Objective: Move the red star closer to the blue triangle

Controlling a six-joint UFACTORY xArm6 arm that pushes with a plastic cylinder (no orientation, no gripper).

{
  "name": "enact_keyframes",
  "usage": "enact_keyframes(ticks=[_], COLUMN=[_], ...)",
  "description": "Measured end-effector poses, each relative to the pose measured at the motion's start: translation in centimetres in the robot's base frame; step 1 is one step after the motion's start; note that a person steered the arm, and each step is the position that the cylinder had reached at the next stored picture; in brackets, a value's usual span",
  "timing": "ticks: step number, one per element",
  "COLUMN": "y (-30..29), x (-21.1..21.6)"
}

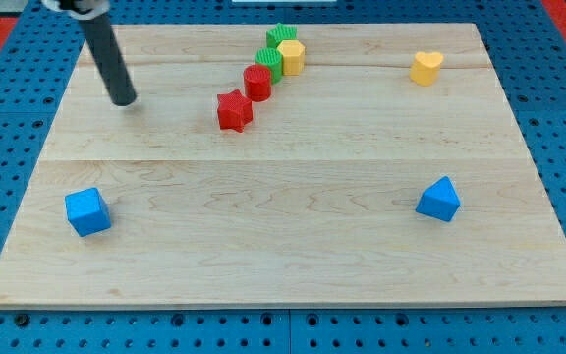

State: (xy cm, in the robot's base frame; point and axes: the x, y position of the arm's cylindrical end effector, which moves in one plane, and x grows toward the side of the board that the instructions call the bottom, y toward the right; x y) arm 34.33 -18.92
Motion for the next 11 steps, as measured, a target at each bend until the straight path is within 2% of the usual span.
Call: enact_keyframes(ticks=[2,6,7,8,10,11], y=[8.7,23.0,25.1,28.9,32.6,31.8], x=[0.5,5.5,6.9,7.1,7.8,5.1])
